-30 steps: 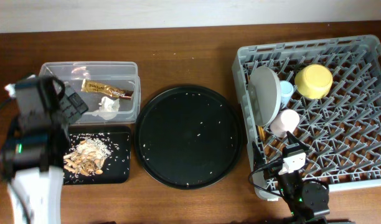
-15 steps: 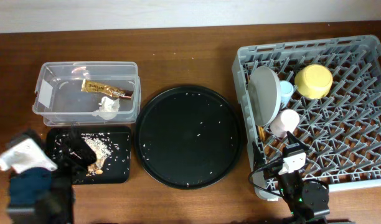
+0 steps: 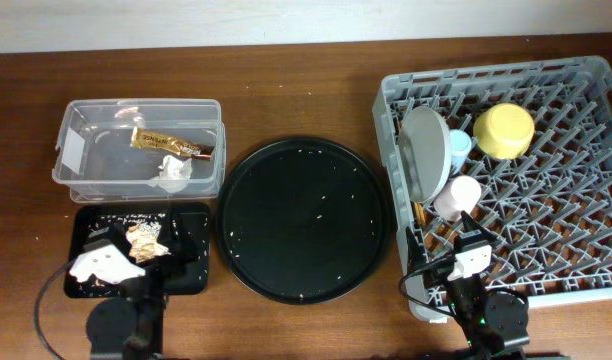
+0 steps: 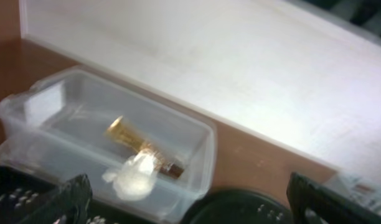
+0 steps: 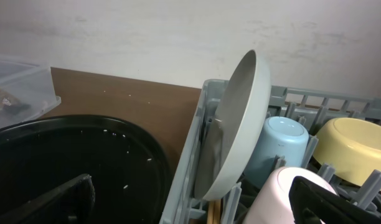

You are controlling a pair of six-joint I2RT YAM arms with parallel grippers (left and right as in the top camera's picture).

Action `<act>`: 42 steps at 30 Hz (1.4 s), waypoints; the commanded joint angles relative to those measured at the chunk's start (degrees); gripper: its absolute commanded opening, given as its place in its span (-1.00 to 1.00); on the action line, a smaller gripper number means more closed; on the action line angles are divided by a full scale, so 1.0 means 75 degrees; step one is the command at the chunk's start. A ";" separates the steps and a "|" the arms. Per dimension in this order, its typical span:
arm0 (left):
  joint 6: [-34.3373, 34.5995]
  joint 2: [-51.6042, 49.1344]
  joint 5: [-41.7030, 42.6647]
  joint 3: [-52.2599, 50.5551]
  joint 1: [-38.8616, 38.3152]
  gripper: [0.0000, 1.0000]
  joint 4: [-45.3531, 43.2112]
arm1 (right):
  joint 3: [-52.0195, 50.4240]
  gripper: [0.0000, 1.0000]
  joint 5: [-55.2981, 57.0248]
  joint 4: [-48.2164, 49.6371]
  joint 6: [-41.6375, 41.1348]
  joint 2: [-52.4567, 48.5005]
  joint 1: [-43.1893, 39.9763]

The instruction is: Sort waste into correct bins and load items into the dishwasher rack

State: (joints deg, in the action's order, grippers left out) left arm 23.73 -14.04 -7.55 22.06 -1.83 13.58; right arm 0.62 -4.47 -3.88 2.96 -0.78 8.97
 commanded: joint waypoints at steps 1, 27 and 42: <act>0.0038 0.0399 0.0396 -0.0825 -0.0035 0.99 -0.1110 | -0.0041 0.97 0.0061 -0.0035 -0.0093 0.0076 -0.0061; -0.1830 0.1839 0.0493 -0.2873 0.0586 0.99 -0.1224 | -0.0041 0.96 0.0061 -0.0035 -0.0090 0.0076 -0.0061; -0.1950 0.1833 0.0498 -0.2873 0.0580 0.99 -0.1227 | -0.0041 0.97 0.0058 -0.0035 -0.0093 0.0076 -0.0061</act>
State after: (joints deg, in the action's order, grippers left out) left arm 10.22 -0.89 -4.45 1.06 2.35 4.49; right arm 0.62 -4.47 -3.88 2.94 -0.80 8.97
